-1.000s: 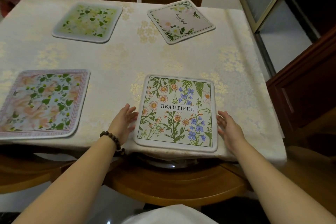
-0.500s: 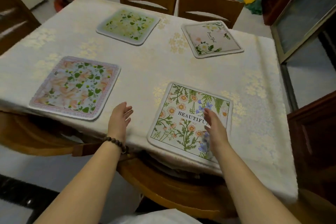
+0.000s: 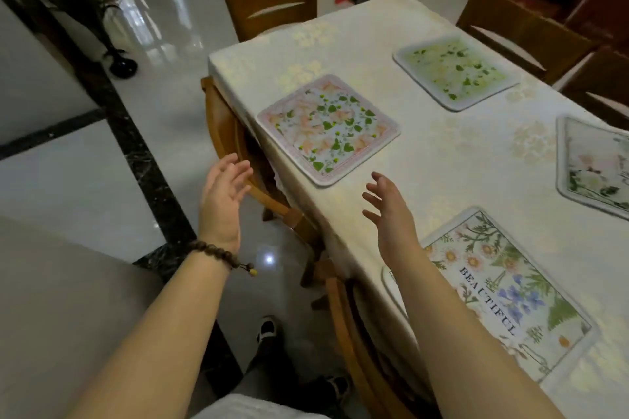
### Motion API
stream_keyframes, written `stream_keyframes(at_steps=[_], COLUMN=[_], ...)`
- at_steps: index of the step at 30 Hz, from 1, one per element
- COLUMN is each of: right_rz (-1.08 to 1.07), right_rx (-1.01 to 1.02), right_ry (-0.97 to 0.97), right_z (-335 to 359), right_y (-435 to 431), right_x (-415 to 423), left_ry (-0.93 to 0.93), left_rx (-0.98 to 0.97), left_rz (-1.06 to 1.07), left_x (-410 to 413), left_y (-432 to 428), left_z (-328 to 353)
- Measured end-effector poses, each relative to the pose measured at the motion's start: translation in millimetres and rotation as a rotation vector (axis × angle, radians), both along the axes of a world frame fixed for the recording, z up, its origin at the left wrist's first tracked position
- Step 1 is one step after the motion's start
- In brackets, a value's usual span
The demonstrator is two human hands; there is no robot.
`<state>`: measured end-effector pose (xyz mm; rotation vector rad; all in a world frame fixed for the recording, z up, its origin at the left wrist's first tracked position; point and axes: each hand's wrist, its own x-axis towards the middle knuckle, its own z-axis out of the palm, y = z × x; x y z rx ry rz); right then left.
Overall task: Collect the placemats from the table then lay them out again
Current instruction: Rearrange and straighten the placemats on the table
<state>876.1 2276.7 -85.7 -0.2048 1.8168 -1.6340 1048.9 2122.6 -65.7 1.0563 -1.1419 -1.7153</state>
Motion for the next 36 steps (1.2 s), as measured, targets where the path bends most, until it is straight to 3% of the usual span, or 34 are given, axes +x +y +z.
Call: stream_keyframes(at_steps=[5, 14, 26, 36], right_rz=[0.113, 0.074, -0.13, -0.434], right_rx=[0.011, 0.09, 0.047, 0.039], right_ry=[-0.05, -0.078, -0.009, -0.036], right_z=[1.9, -4.3, -10.1, -0.7], right_y=[-53.0, -129.7, -259.2, -249.3], right_x=[28.3, 44.5, 24.3, -6.2], left_ry=[-0.046, -0.058, -0.034, -0.055], left_rx=[0.027, 0.069, 0.034, 0.088], left_rz=[0.141, 0.169, -0.086, -0.439], left_x=[46.9, 72.0, 5.0, -89.2], left_y=[-18.1, -86.0, -279.3, -298.4], left_z=[-9.6, -33.9, -26.1, -23.3])
